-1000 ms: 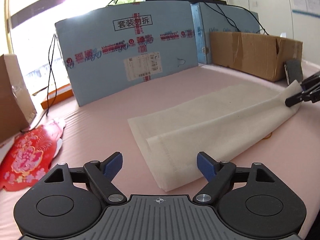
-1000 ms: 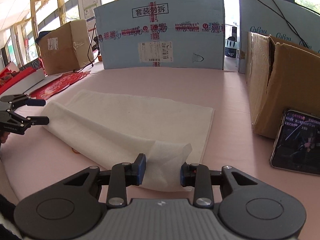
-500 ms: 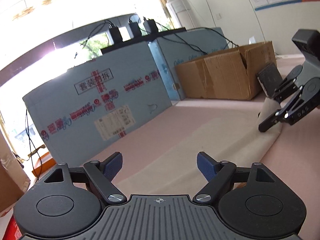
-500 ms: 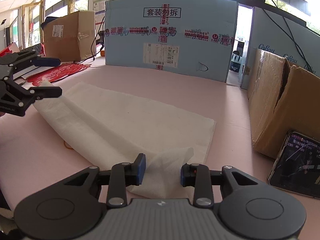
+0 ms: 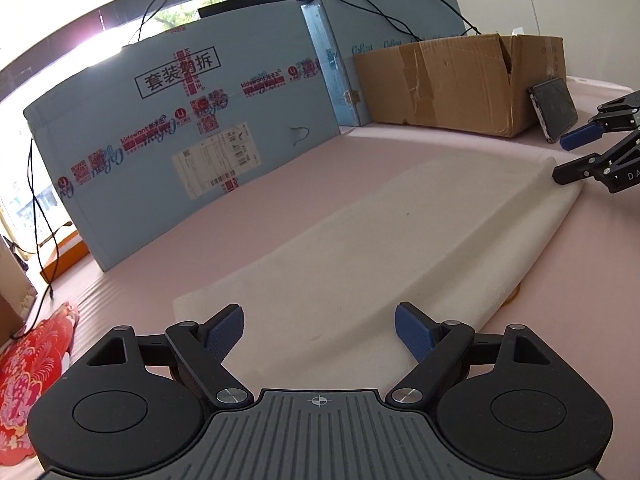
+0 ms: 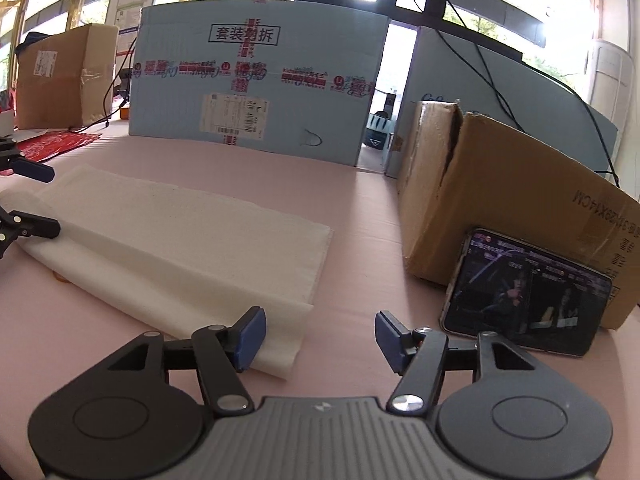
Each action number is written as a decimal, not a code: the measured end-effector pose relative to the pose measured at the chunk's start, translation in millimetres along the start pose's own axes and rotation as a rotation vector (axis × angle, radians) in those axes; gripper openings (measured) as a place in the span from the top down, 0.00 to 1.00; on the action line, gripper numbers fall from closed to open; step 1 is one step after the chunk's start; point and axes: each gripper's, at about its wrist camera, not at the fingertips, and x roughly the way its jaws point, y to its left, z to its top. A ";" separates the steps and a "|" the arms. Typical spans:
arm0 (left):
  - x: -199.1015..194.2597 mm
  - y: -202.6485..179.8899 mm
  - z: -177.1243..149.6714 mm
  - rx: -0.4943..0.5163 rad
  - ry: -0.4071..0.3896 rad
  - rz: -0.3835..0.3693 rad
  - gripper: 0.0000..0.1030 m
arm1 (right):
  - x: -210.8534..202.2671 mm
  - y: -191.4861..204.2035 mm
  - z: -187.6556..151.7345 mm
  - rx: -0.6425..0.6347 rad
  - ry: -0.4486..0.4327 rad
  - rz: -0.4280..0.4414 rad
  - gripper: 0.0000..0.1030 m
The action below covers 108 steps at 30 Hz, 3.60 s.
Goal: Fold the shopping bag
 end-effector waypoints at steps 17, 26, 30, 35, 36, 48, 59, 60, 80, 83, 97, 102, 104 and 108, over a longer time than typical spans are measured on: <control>6.9 21.8 -2.9 -0.131 0.027 -0.073 0.09 | -35.4 49.4 -13.8 -0.532 -0.074 0.047 0.50; 15.5 37.2 -7.2 -0.233 0.057 -0.142 0.07 | -12.7 104.6 -14.4 -1.061 -0.097 0.073 0.64; 15.2 36.4 -7.6 -0.234 0.057 -0.142 0.07 | -4.3 125.2 -15.5 -1.203 -0.141 0.095 0.70; 8.9 32.8 -7.7 -0.219 0.038 -0.135 0.07 | -0.2 131.5 -5.9 -1.231 -0.115 0.173 0.86; 6.3 33.7 -7.5 -0.215 0.018 -0.147 0.07 | -0.3 130.2 -2.2 -1.216 -0.098 0.206 0.87; -55.9 5.4 4.5 0.126 -0.291 -0.294 0.07 | -2.9 102.0 37.1 -0.961 -0.092 0.382 0.90; -13.4 9.2 3.4 0.266 -0.083 -0.437 0.35 | -16.6 75.6 53.4 -0.754 -0.057 0.542 0.91; -11.0 14.0 3.3 0.261 -0.073 -0.453 0.50 | -17.2 69.6 56.8 -0.719 -0.052 0.560 0.91; 38.8 118.3 -20.1 -0.302 -0.010 -0.765 0.61 | 34.6 -30.1 52.9 -0.181 0.177 0.659 0.73; 30.4 121.0 -22.0 -0.357 -0.075 -0.781 0.54 | 39.2 -46.0 49.6 -0.026 0.176 0.766 0.76; 22.0 106.0 -19.7 -0.520 -0.047 -0.555 0.54 | 72.4 -60.6 41.5 0.308 0.232 0.776 0.74; 7.6 114.2 -21.4 -0.520 -0.163 -0.622 0.29 | 74.8 -60.0 38.1 0.355 0.243 0.744 0.76; 4.7 112.3 -24.5 -0.496 -0.159 -0.638 0.29 | 77.5 -59.8 37.7 0.378 0.249 0.736 0.76; 8.0 106.1 -23.7 -0.478 -0.087 -0.517 0.42 | 82.1 -57.2 38.2 0.407 0.253 0.710 0.77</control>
